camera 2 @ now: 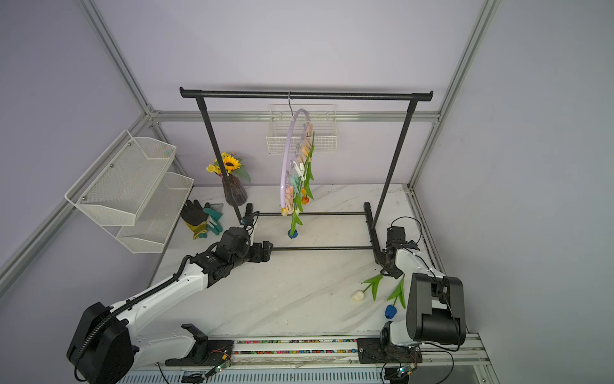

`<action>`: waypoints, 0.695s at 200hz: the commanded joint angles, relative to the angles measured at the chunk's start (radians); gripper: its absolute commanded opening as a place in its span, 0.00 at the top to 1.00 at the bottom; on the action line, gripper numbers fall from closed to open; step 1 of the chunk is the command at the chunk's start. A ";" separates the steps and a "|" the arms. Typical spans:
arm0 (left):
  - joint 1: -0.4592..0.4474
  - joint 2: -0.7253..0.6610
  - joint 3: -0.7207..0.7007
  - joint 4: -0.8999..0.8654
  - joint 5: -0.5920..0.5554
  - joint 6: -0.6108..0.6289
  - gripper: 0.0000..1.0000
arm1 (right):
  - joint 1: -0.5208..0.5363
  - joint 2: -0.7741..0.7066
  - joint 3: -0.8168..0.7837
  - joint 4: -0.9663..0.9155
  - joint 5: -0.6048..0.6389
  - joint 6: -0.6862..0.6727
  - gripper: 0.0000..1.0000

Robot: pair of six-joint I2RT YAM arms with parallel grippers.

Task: Dry the flowers on a clothes hanger
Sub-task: Pick up the flower at the center of the board.

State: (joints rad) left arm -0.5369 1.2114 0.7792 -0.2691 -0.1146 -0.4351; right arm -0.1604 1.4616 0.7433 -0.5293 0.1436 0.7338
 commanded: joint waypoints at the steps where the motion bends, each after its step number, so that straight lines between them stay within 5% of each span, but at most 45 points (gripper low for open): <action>1: 0.005 -0.033 0.002 0.042 -0.019 -0.011 0.08 | -0.014 0.024 0.027 -0.017 0.015 -0.036 0.71; 48: 0.005 -0.037 -0.003 0.042 -0.034 -0.009 0.08 | -0.025 0.042 0.032 -0.004 0.017 -0.048 0.73; 139: 0.005 -0.046 0.018 0.043 -0.020 0.012 0.06 | -0.033 0.107 0.045 0.028 -0.015 -0.070 1.00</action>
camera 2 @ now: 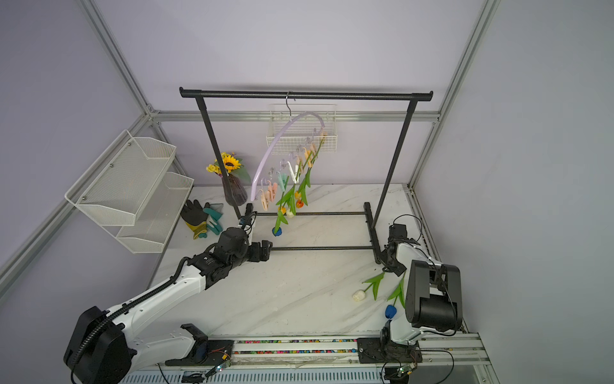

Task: Dry the flowers on a clothes hanger
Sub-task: Pick up the flower at the center of the board.

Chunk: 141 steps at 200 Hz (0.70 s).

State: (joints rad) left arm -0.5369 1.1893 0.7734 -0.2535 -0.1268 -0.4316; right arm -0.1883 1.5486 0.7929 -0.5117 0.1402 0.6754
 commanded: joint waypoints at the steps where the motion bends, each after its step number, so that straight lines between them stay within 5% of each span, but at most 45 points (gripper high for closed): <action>1: 0.005 -0.023 0.025 0.027 -0.008 0.008 0.06 | -0.005 0.020 -0.004 0.010 -0.012 -0.012 1.00; 112: 0.020 -0.080 0.097 -0.079 -0.185 -0.054 0.05 | -0.006 -0.344 0.149 0.038 0.019 -0.184 1.00; 141: 0.039 -0.102 0.098 -0.107 -0.200 -0.075 0.06 | -0.006 -0.460 0.180 0.121 -0.058 -0.203 1.00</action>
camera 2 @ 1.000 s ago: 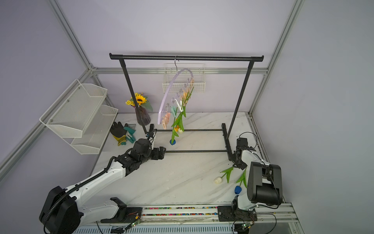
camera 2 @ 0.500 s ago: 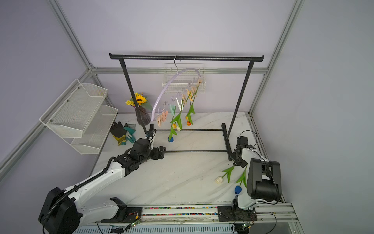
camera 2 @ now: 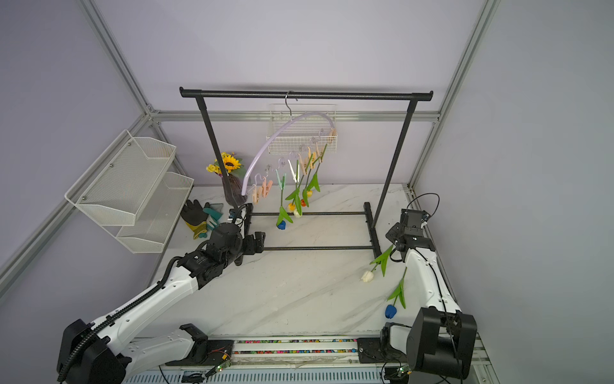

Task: Dry the flowers on a clothes hanger
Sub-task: Pick up the flower at the center of the board, then open the clamp at the hanger.

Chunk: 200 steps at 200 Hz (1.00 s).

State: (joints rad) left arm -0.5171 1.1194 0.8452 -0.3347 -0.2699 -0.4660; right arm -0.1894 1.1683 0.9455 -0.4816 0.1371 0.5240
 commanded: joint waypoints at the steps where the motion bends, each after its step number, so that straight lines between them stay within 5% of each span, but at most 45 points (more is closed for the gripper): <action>1: 0.019 -0.033 0.026 -0.026 -0.057 -0.040 0.06 | -0.004 -0.083 0.027 0.098 -0.061 -0.052 1.00; 36: 0.055 -0.038 0.030 -0.067 -0.099 -0.020 0.10 | -0.004 -0.213 -0.036 0.376 -0.276 0.005 1.00; 82: 0.137 -0.079 0.063 -0.074 -0.035 -0.047 0.13 | -0.004 -0.199 -0.005 0.645 -0.538 0.048 1.00; 99: 0.150 -0.106 0.085 -0.027 0.030 -0.018 0.22 | -0.004 -0.177 -0.014 0.766 -0.652 0.055 1.00; 155: 0.165 -0.135 0.147 0.203 0.271 0.136 0.24 | 0.040 -0.095 0.011 1.017 -0.894 0.114 1.00; 200: 0.169 -0.057 0.205 0.387 0.598 0.245 0.25 | 0.198 -0.027 0.117 0.936 -0.948 0.013 1.00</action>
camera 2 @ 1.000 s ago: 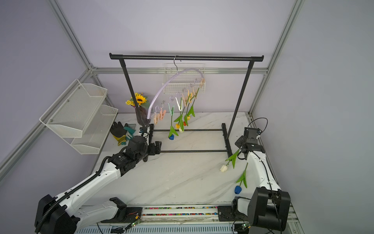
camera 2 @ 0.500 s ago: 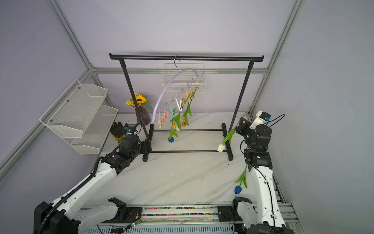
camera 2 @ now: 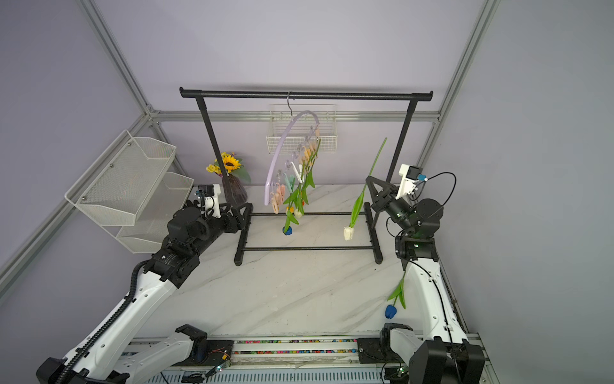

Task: Dry the flowers on a clothes hanger
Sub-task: Open the clamp at the hanger.

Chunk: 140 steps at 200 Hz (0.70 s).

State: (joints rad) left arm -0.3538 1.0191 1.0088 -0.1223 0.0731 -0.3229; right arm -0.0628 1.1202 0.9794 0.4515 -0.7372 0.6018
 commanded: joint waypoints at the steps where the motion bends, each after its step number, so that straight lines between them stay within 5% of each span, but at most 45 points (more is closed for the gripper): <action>1: 0.007 0.046 0.043 0.178 0.268 0.117 0.25 | 0.075 0.022 0.086 -0.001 -0.074 -0.069 1.00; 37: 0.016 0.168 0.149 0.197 0.472 0.155 0.28 | 0.122 0.023 0.097 0.030 -0.093 -0.065 1.00; 73: 0.022 0.206 0.191 0.192 0.515 0.143 0.28 | 0.156 0.039 0.106 0.145 -0.226 0.015 1.00; 140: 0.023 0.305 0.285 0.208 0.703 0.027 0.33 | 0.215 -0.014 0.093 0.005 -0.126 -0.032 1.00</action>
State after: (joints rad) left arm -0.3367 1.2995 1.2556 0.0288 0.6609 -0.2363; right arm 0.1379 1.1446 1.0878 0.4831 -0.9028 0.5709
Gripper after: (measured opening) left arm 0.679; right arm 0.046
